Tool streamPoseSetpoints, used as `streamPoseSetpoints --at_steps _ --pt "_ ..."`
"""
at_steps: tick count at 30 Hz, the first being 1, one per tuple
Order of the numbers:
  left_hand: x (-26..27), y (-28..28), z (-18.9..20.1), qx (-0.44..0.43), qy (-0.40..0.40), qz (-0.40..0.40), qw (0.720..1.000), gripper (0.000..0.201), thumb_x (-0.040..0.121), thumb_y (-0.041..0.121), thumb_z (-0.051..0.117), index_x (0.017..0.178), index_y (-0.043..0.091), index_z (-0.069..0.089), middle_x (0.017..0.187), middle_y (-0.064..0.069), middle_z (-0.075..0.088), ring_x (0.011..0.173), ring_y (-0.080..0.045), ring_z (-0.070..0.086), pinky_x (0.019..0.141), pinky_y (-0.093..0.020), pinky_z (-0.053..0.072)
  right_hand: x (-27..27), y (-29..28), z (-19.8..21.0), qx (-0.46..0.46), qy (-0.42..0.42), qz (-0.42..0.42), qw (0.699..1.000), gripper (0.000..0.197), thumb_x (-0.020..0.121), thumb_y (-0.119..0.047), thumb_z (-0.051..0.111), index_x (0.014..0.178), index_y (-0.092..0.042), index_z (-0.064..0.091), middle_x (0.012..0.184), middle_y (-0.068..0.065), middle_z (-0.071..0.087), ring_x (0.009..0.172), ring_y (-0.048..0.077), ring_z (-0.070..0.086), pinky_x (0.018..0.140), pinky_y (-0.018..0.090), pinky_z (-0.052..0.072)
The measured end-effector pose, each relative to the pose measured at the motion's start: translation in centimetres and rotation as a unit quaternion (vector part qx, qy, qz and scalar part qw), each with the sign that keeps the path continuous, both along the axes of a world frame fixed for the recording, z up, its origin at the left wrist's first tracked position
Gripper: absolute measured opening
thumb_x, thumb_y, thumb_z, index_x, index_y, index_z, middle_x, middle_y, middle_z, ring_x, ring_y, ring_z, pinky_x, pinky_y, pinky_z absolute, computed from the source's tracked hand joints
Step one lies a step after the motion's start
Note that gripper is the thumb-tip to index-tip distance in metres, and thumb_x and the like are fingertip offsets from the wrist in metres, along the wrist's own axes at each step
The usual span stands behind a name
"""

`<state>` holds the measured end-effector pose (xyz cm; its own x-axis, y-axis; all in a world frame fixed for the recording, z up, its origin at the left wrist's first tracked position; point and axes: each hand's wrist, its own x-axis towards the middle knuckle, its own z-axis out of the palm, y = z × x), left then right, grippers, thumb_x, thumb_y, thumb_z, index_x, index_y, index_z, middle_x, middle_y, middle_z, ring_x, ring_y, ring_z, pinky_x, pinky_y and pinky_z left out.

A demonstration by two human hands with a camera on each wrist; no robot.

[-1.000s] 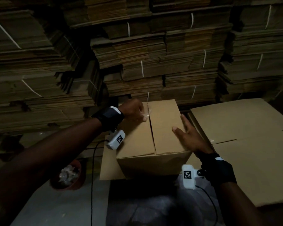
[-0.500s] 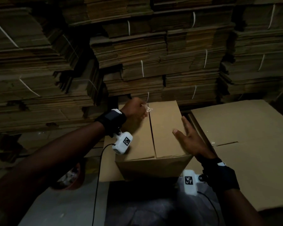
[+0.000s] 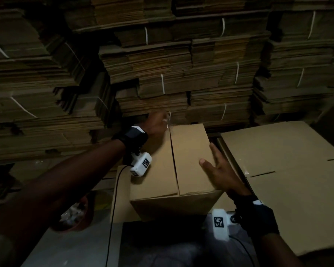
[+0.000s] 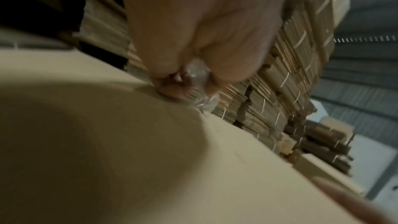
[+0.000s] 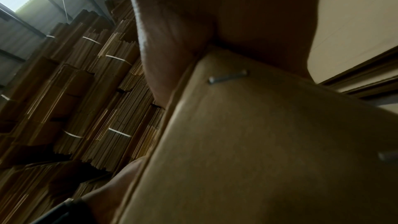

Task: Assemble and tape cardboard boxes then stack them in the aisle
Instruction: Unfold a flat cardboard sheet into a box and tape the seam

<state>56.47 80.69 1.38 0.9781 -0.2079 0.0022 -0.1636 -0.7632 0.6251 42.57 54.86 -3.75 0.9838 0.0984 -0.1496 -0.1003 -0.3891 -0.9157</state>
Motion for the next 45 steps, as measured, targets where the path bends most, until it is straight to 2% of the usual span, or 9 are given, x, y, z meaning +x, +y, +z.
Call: streamPoseSetpoints --at_steps 5,10,15,19,23,29,33,35,45 --pt "-1.0 -1.0 -0.2 0.043 0.056 -0.069 0.995 0.027 0.102 0.014 0.050 0.120 -0.002 0.063 0.123 -0.028 0.061 0.113 -0.041 0.058 0.098 -0.046 0.046 0.0 0.0 0.0 0.017 0.000 -0.004 1.000 0.080 0.100 -0.032 0.063 0.162 -0.031 0.013 0.163 -0.003 0.032 0.132 0.002 0.036 0.104 0.026 0.035" --pt "-1.0 0.2 0.3 0.022 0.094 -0.201 0.975 0.034 0.101 0.013 0.043 0.086 -0.012 0.060 0.088 -0.031 0.063 0.077 -0.036 0.060 0.073 -0.040 0.044 0.1 -0.1 -0.2 0.016 -0.001 -0.002 1.000 0.081 0.099 -0.035 0.064 0.162 -0.033 0.012 0.165 -0.003 0.027 0.137 0.004 0.033 0.114 0.033 0.034" --pt "-0.2 0.3 0.7 0.032 0.049 -0.192 0.980 0.017 0.097 0.002 0.060 0.099 -0.010 0.072 0.102 -0.019 0.074 0.084 -0.022 0.067 0.069 -0.013 0.049 -0.1 0.0 -0.1 0.014 0.001 0.003 1.000 0.081 0.099 -0.036 0.063 0.162 -0.035 0.012 0.166 -0.005 0.023 0.136 0.002 0.028 0.111 0.030 0.031" --pt "1.8 0.5 -0.4 -0.022 -0.006 -0.122 0.992 0.012 0.088 0.010 0.074 0.088 0.016 0.064 0.097 -0.021 0.072 0.090 -0.037 0.070 0.081 -0.044 0.056 -0.3 0.0 0.2 0.015 0.003 0.004 1.000 0.080 0.099 -0.037 0.062 0.162 -0.035 0.012 0.168 -0.004 0.019 0.140 0.003 0.025 0.113 0.031 0.030" --pt "2.2 0.0 -0.8 -0.115 0.029 -0.063 0.991 0.027 0.097 -0.002 0.057 0.083 0.019 0.047 0.081 -0.005 0.060 0.072 -0.019 0.060 0.071 -0.032 0.049 -0.5 0.0 0.6 0.022 0.003 0.004 1.000 0.077 0.101 -0.032 0.061 0.162 -0.032 0.013 0.162 -0.007 0.028 0.120 -0.016 0.035 0.099 0.016 0.034" --pt "2.6 -0.3 -0.6 -0.108 0.047 0.066 0.991 0.026 0.106 0.015 0.045 0.126 0.001 0.054 0.106 -0.005 0.050 0.097 -0.019 0.049 0.090 -0.035 0.045 -0.7 0.3 1.0 0.010 0.001 0.005 1.000 0.078 0.100 -0.036 0.061 0.162 -0.034 0.013 0.166 -0.004 0.023 0.132 0.000 0.025 0.106 0.027 0.029" --pt "2.4 -0.6 1.2 -0.314 0.100 0.129 0.935 0.038 0.111 0.030 0.030 0.109 0.006 0.059 0.099 -0.008 0.061 0.082 -0.013 0.063 0.074 -0.023 0.049 -0.9 0.3 1.4 0.015 0.002 0.006 1.000 0.077 0.101 -0.033 0.060 0.162 -0.033 0.013 0.166 -0.005 0.023 0.131 -0.001 0.025 0.105 0.025 0.028" --pt "2.2 0.0 1.8 -0.337 0.110 0.130 0.926 0.033 0.110 0.030 0.035 0.126 0.011 0.057 0.115 -0.008 0.060 0.095 -0.019 0.055 0.083 -0.030 0.048 -1.0 0.3 1.5 0.022 0.003 0.005 1.000 0.076 0.101 -0.030 0.059 0.162 -0.030 0.014 0.163 -0.006 0.028 0.128 -0.002 0.027 0.099 0.019 0.031" --pt "-7.4 1.2 3.9 -0.338 0.007 0.038 0.940 0.009 0.091 0.015 0.073 0.098 0.010 0.073 0.095 0.000 0.073 0.086 -0.012 0.068 0.074 -0.033 0.058 -0.7 0.2 1.2 0.057 0.008 -0.004 0.998 0.076 0.100 -0.027 0.062 0.162 -0.028 0.018 0.165 -0.005 0.027 0.142 0.008 0.032 0.112 0.029 0.031"
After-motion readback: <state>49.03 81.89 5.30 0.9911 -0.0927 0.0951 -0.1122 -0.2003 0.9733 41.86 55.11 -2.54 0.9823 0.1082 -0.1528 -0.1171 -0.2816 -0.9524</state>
